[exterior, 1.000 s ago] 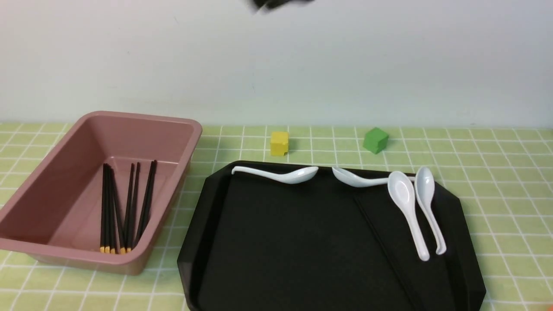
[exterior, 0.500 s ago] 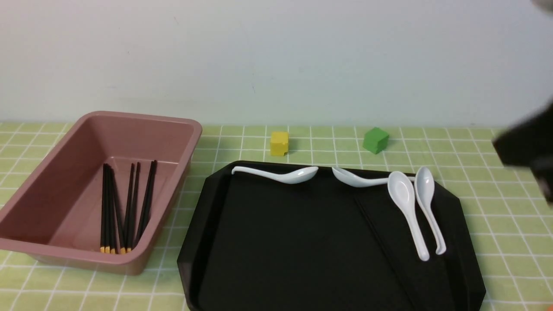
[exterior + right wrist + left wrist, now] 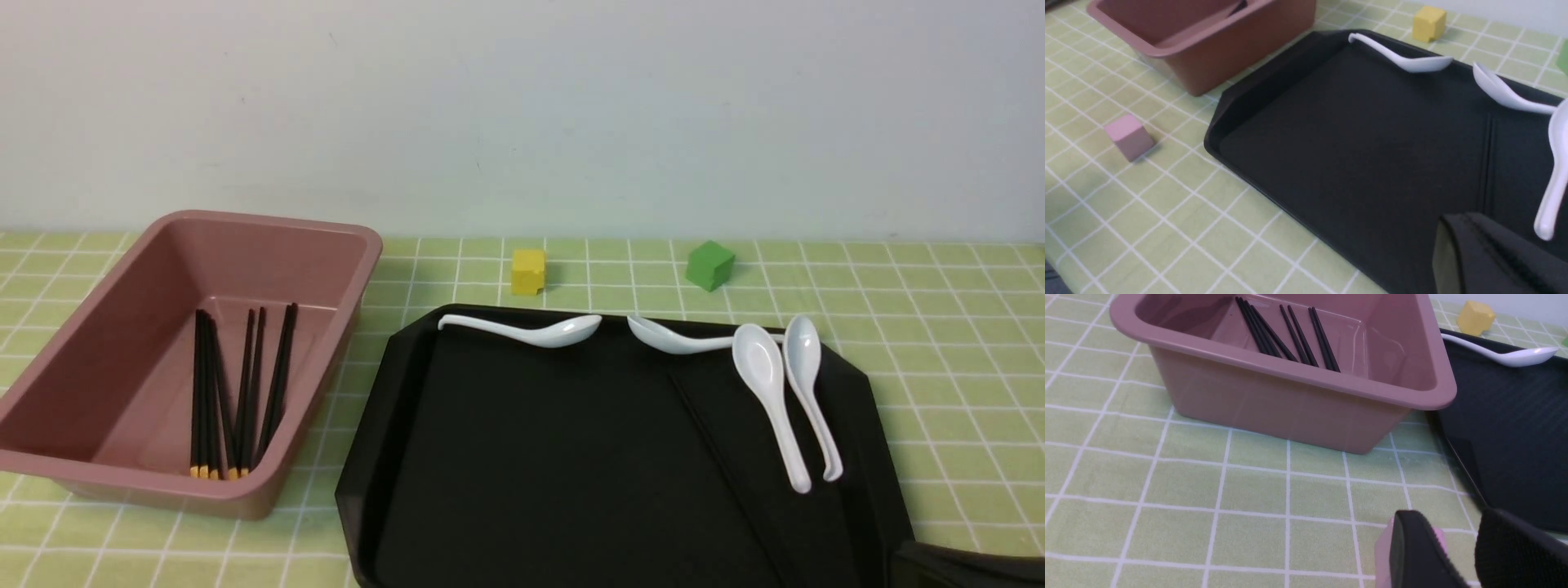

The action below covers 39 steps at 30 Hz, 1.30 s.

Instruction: On green tablecloth take chopsticks from black tray and put them in box.

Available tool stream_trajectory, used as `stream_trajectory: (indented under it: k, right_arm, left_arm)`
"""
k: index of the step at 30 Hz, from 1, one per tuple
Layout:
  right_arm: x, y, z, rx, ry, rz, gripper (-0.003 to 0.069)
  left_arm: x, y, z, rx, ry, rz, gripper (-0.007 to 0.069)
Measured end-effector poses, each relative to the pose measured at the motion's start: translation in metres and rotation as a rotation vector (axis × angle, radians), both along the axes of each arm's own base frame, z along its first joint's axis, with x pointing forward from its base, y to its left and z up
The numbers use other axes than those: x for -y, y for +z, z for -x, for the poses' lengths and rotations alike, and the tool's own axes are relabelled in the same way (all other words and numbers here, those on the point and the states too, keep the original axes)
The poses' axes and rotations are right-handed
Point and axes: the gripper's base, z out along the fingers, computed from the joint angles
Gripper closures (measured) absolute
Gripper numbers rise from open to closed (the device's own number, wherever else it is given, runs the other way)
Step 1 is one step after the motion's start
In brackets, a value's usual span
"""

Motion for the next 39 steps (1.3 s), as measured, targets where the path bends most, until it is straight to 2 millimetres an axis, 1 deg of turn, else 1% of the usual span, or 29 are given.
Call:
stream_trajectory:
  k: [23,28,31,33,34,37,38,39]
  right_arm:
    - [0.000,-0.001,0.000,0.007,0.003,-0.007,0.0649]
    - [0.004,-0.002,0.004,0.031,0.008,-0.016,0.0642]
    - [0.010,-0.010,0.009,0.034,-0.017,-0.028,0.0639]
    - [0.020,-0.025,0.011,0.043,-0.080,-0.013,0.0635]
    - [0.022,-0.026,0.011,0.046,-0.098,-0.014,0.0634]
    - [0.035,-0.043,0.014,0.095,-0.203,0.027,0.0630]
    - [0.035,-0.043,0.014,0.099,-0.203,0.024,0.0630]
    - [0.040,-0.049,0.015,0.109,-0.253,0.031,0.0629]
  left_arm:
    - [0.000,0.000,0.000,0.000,0.000,0.000,0.0386]
    - [0.000,0.000,0.000,0.000,0.000,0.000,0.0386]
    - [0.000,0.000,0.000,0.000,0.000,0.000,0.0386]
    - [0.000,0.000,0.000,0.000,0.000,0.000,0.0386]
    - [0.000,0.000,0.000,0.000,0.000,0.000,0.0386]
    - [0.000,0.000,0.000,0.000,0.000,0.000,0.0386]
    - [0.000,0.000,0.000,0.000,0.000,0.000,0.0386]
    - [0.000,0.000,0.000,0.000,0.000,0.000,0.0386]
